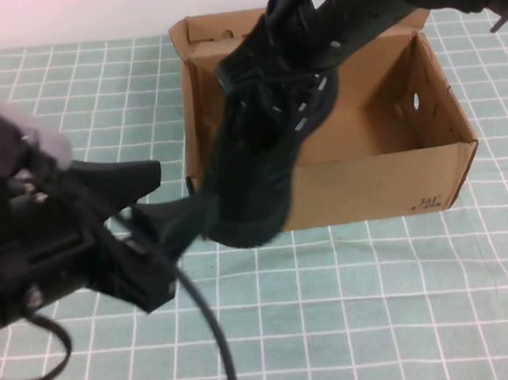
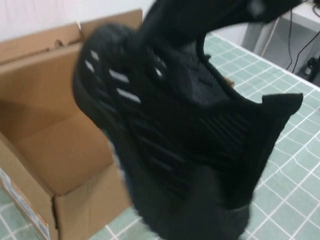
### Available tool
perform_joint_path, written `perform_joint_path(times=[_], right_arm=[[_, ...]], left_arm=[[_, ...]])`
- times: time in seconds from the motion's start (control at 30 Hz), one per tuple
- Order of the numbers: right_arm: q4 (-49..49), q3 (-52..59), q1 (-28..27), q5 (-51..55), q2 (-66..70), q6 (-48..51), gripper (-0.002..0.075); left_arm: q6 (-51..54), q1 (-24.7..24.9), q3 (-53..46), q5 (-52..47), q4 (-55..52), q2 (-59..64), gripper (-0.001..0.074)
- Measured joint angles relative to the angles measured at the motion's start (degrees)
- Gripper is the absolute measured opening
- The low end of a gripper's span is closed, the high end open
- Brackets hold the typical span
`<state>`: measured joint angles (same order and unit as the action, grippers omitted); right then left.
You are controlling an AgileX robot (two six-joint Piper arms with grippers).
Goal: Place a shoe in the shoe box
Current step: Hand over the shoe
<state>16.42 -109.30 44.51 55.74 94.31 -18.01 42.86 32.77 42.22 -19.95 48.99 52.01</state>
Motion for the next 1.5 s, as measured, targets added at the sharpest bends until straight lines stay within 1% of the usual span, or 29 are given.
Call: perform_joint_path(times=[0.07, 0.1, 0.17, 0.27, 0.33, 0.47, 0.67, 0.87, 0.97, 1.07, 1.23, 1.3, 1.5], right_arm=[[0.0, 0.0, 0.0, 0.0, 0.0, 0.0, -0.0006], [-0.1, 0.0, 0.0, 0.0, 0.0, 0.0, -0.0006], [-0.1, 0.0, 0.0, -0.3, 0.0, 0.0, -0.0006], [-0.1, 0.0, 0.0, -1.5, 0.0, -2.0, -0.0006], [-0.3, 0.0, 0.0, -2.3, 0.0, -3.9, -0.0006], [-0.4, 0.0, 0.0, -4.0, 0.0, -4.2, -0.0006], [-0.3, 0.0, 0.0, -6.4, 0.0, -4.8, -0.0006], [-0.3, 0.0, 0.0, -9.2, 0.0, -9.1, -0.0006], [-0.3, 0.0, 0.0, -11.1, 0.0, -11.5, -0.0006], [-0.2, 0.0, 0.0, -13.0, 0.3, -12.0, -0.0006], [-0.5, 0.0, 0.0, -13.3, 1.1, -12.4, -0.0005], [-0.5, 0.0, 0.0, -13.3, 1.1, -11.8, -0.0005], [-0.1, 0.0, 0.0, -13.2, 1.0, -11.5, -0.0006]], left_arm=[[0.0, 0.0, 0.0, 0.6, 0.8, 1.2, 0.0549], [0.0, 0.0, 0.0, 1.0, 1.3, 1.8, 0.0585], [0.0, 0.0, 0.0, 1.8, 1.9, 2.5, 0.0621], [1.2, 0.0, 0.0, 3.1, 2.1, 3.2, 0.0644], [3.1, 0.0, 0.0, 3.1, 2.3, 3.6, 0.0648], [6.5, 0.0, 0.0, 4.5, 2.4, 3.7, 0.0651], [7.4, 0.0, 0.0, 5.8, 3.0, 3.7, 0.0651], [7.6, 0.2, 0.0, 6.8, 5.0, 3.7, 0.0652], [9.4, 1.6, -0.1, 9.8, 5.2, 3.7, 0.0652], [13.5, 3.9, -0.1, 13.3, 5.4, 3.7, 0.0652], [18.0, 10.0, -0.2, 18.9, 5.6, 4.2, 0.0652], [18.5, 11.4, -0.3, 22.3, 5.8, 4.9, 0.0652], [19.3, 12.0, -0.3, 31.0, 8.7, 6.0, 0.0652]])
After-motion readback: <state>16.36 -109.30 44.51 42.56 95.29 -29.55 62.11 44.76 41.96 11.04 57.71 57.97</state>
